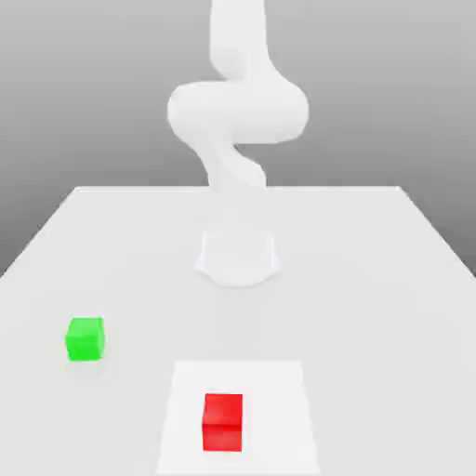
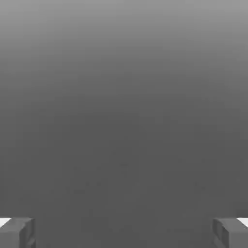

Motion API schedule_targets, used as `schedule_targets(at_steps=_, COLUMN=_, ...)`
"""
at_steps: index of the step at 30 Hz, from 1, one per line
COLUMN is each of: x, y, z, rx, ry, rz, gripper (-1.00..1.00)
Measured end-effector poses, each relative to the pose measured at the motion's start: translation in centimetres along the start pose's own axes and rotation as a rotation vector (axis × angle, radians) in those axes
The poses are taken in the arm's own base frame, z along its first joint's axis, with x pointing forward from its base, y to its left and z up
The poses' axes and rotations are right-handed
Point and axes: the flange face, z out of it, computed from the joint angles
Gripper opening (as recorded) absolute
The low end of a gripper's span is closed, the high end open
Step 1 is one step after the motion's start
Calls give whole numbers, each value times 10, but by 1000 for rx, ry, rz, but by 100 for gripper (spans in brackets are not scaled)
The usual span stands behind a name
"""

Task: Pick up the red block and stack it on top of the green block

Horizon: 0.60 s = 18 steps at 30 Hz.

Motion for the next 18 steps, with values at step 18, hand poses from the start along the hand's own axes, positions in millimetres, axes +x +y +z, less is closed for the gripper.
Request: schedule_targets(at_steps=18, x=-108, y=132, z=329, rx=-406, ry=-389, rz=11, gripper=0)
